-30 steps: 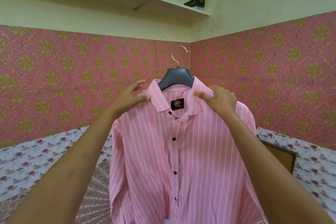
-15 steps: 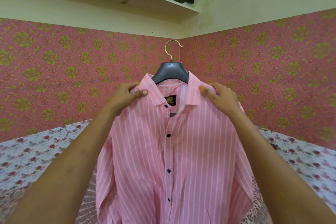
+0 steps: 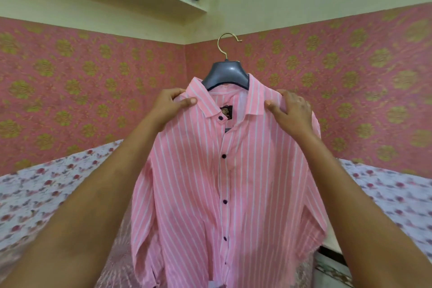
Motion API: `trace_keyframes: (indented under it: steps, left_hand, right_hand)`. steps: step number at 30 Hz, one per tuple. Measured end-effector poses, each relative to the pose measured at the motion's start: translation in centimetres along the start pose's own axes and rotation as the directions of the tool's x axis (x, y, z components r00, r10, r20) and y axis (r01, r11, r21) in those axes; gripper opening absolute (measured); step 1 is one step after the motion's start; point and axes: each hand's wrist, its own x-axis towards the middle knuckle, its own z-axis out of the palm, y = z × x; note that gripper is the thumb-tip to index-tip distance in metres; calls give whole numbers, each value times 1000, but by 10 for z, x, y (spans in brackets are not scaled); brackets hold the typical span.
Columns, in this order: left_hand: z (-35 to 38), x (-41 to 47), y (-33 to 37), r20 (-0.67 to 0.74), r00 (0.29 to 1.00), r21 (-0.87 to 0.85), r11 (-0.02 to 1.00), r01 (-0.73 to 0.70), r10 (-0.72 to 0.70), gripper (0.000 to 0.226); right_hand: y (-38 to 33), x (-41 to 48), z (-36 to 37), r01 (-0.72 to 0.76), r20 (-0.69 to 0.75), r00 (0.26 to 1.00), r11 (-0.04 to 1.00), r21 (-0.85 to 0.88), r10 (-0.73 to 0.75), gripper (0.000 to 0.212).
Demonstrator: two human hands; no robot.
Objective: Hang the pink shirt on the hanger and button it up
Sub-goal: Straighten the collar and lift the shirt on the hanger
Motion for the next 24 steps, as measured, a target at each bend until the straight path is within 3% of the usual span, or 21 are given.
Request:
trace_keyframes:
  steps: [4,10,18,24]
  left_hand:
    - [21,-3,13,90,995,-62,997,-40,45,12]
    - [66,-9,32,224,968,-171,983,-72,110,13]
    - [187,-14,84,364,907,-279,954,-109,211,10]
    - [324,-28,138,447,842,-367,920,-133,300,38]
  right_hand:
    - [3,-19,-36,-120,-110,988,985,-121,107,79]
    - [14,-52,-101,-227,-241,959,921,-317,153,84]
    - [80,-99,-205,-404,-348,899,810,-424,266,86]
    - [170,-135,-296,-517,-436,840,719,-463,323,84]
